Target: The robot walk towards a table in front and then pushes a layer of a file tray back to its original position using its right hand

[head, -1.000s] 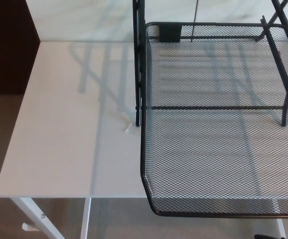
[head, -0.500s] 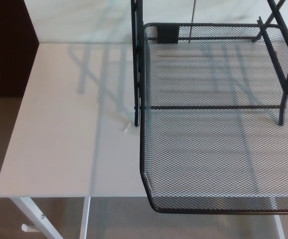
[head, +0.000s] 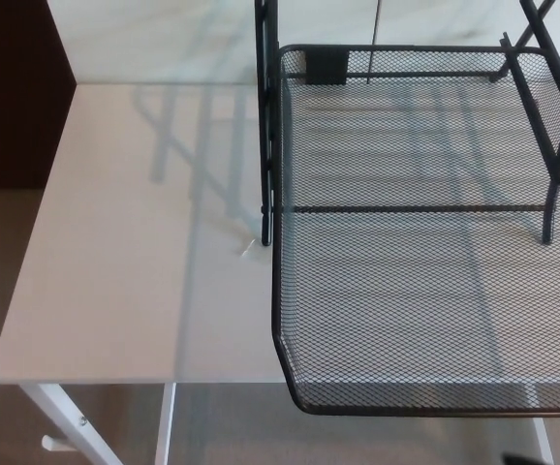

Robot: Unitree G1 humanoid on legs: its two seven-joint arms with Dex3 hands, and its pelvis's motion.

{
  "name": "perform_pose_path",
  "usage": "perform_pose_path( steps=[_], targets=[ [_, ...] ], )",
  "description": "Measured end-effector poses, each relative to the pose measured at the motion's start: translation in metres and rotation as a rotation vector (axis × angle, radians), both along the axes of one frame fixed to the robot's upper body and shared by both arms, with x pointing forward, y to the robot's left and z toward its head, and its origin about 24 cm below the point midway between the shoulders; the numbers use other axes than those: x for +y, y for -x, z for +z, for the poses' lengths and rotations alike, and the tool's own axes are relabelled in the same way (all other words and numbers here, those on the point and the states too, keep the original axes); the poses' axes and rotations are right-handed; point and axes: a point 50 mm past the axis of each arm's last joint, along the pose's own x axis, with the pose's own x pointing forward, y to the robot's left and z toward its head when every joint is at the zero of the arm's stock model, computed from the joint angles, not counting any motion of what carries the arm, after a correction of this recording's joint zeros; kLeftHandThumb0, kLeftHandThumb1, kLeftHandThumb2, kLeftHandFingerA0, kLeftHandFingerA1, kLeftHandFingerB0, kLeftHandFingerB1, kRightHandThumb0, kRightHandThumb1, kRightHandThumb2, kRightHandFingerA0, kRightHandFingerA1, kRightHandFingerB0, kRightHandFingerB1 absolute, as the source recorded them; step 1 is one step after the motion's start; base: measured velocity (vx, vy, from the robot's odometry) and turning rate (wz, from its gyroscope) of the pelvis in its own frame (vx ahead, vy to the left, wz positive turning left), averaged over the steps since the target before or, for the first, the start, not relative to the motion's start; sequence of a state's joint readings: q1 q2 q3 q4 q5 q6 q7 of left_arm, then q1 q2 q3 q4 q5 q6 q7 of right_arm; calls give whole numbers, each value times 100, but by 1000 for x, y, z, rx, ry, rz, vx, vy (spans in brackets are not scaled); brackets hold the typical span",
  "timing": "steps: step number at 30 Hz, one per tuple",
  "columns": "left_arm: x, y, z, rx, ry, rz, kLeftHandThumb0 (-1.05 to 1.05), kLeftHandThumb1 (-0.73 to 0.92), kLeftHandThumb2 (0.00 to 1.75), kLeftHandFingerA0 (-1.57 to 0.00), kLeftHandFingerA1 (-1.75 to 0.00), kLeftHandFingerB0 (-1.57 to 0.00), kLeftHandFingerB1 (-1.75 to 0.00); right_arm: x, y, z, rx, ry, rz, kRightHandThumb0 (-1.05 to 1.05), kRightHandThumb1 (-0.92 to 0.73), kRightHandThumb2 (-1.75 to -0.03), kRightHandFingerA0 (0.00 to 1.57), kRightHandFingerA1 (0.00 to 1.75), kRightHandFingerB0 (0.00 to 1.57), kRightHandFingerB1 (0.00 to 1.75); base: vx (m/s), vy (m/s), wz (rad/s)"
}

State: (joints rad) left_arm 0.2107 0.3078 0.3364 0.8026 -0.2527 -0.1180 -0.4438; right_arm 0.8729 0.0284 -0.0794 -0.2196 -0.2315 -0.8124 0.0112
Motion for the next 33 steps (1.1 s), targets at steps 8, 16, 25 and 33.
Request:
perform_pose_path(
  steps=[8,16,25,33],
  targets=[
    [0,-1,0,-3,0,-1,-31,42,64,-59,-58,-38,-46,5,-15,21,-218,3,-37,-67,-48,-86,35,58,30,49,0,0,0],
    [0,-5,1,-12,-1,-3,-32,44,64,-55,-56,-39,-46,9,-25,42,-415,36,-40,-65,-59,-58,42,54,38,41,0,0,0],
    [0,-10,4,-30,-4,-9,-32,43,63,-56,-56,-36,-45,13,-25,67,-617,136,19,-66,-51,-57,41,48,40,37,0,0,0],
    [4,-14,8,-41,-14,-3,-30,42,63,-59,-57,-36,-45,19,-20,81,-736,315,95,-68,-52,-57,38,42,39,34,0,0,0]
  ],
)
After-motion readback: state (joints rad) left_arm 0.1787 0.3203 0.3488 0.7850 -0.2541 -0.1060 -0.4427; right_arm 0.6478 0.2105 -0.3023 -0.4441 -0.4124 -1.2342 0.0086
